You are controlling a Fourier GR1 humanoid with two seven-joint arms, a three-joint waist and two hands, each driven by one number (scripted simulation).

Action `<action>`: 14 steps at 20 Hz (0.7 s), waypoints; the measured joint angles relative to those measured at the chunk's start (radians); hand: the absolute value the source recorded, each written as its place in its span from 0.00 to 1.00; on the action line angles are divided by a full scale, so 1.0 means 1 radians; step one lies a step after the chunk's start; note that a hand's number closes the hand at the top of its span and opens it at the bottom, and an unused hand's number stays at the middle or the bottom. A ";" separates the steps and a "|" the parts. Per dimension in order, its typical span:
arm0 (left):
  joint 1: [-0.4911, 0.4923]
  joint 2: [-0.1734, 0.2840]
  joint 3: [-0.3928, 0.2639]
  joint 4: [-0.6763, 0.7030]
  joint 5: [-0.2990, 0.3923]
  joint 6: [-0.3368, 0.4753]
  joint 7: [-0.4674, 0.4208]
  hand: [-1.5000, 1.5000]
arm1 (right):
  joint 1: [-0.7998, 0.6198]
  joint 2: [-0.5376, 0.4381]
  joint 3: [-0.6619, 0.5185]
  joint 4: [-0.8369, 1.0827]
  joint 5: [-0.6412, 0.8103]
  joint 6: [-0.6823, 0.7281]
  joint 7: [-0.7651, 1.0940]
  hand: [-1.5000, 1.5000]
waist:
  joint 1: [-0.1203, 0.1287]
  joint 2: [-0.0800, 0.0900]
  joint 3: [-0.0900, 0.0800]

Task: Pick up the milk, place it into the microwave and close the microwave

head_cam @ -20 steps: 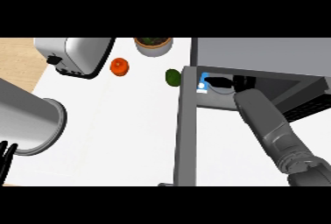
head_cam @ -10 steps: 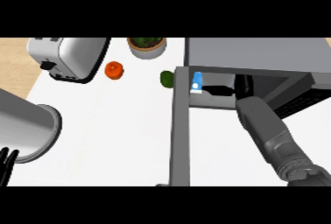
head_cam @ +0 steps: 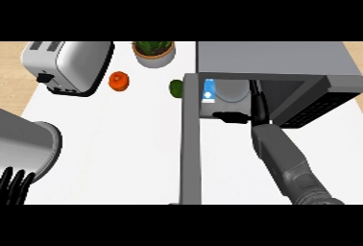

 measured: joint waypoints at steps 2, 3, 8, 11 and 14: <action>0.010 0.007 -0.011 -0.008 0.020 -0.031 0.006 0.00 | 0.027 0.018 -0.003 -0.013 -0.011 0.050 -0.012 0.00 | -0.007 -0.003 0.000; 0.023 0.003 -0.025 -0.015 0.018 -0.045 0.005 0.00 | 0.046 0.023 -0.002 -0.017 -0.014 0.079 -0.024 0.00 | -0.008 -0.004 0.000; 0.032 0.002 -0.074 -0.039 0.023 -0.081 0.028 0.00 | 0.141 0.052 0.018 -0.076 -0.025 0.222 -0.065 0.00 | -0.027 -0.011 -0.001; 0.036 -0.003 -0.106 -0.042 0.007 -0.097 0.032 0.00 | 0.208 0.066 0.041 -0.140 -0.037 0.273 -0.072 0.00 | -0.034 -0.014 -0.002; 0.011 -0.010 -0.152 -0.043 -0.032 -0.094 0.045 0.00 | 0.290 0.059 0.066 -0.225 -0.041 0.322 -0.066 0.00 | -0.045 -0.017 -0.002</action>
